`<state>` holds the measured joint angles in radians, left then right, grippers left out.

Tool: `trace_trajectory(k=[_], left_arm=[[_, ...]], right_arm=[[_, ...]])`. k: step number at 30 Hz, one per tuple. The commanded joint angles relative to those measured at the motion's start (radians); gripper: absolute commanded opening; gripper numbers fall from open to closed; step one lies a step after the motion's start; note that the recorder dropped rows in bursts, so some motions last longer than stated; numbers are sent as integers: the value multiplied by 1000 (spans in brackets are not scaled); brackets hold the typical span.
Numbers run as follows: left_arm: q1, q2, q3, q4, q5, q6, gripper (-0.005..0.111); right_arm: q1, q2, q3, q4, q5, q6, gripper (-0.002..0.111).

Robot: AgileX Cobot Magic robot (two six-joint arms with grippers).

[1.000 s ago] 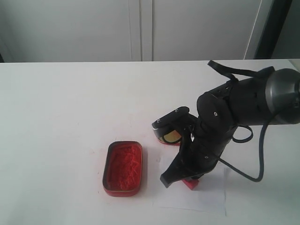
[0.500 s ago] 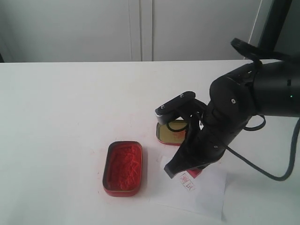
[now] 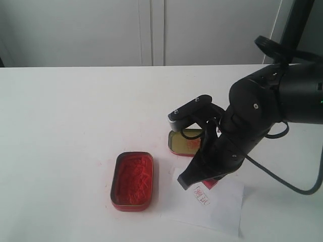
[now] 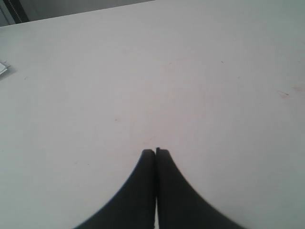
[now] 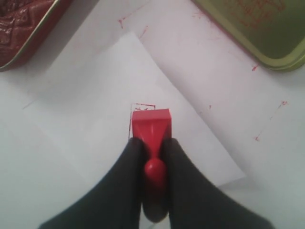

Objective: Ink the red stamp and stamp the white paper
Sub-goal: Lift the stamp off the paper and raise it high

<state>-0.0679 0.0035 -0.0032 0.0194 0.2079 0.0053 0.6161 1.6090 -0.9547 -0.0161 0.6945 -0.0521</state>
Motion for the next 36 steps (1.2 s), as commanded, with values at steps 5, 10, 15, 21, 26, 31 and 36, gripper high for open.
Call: trace_trajectory(k=[5, 10, 15, 21, 26, 31, 36], left_arm=[[0, -3, 3, -3, 1, 3, 0], [0, -3, 3, -3, 1, 3, 0], [0, -3, 3, -3, 1, 3, 0], [0, -3, 3, -3, 1, 3, 0], [0, -3, 3, -3, 1, 3, 0], [0, -3, 3, -3, -2, 3, 0], [0, -3, 3, -3, -2, 3, 0]], right_arm=[[1, -12, 9, -6, -61, 8, 0], [1, -12, 9, 6, -146, 16, 0], [1, -12, 9, 27, -239, 16, 0], [1, -12, 9, 27, -332, 31, 0], [1, -12, -45, 27, -359, 31, 0], [1, -12, -154, 27, -359, 31, 0], [1, -12, -242, 27, -345, 31, 0]])
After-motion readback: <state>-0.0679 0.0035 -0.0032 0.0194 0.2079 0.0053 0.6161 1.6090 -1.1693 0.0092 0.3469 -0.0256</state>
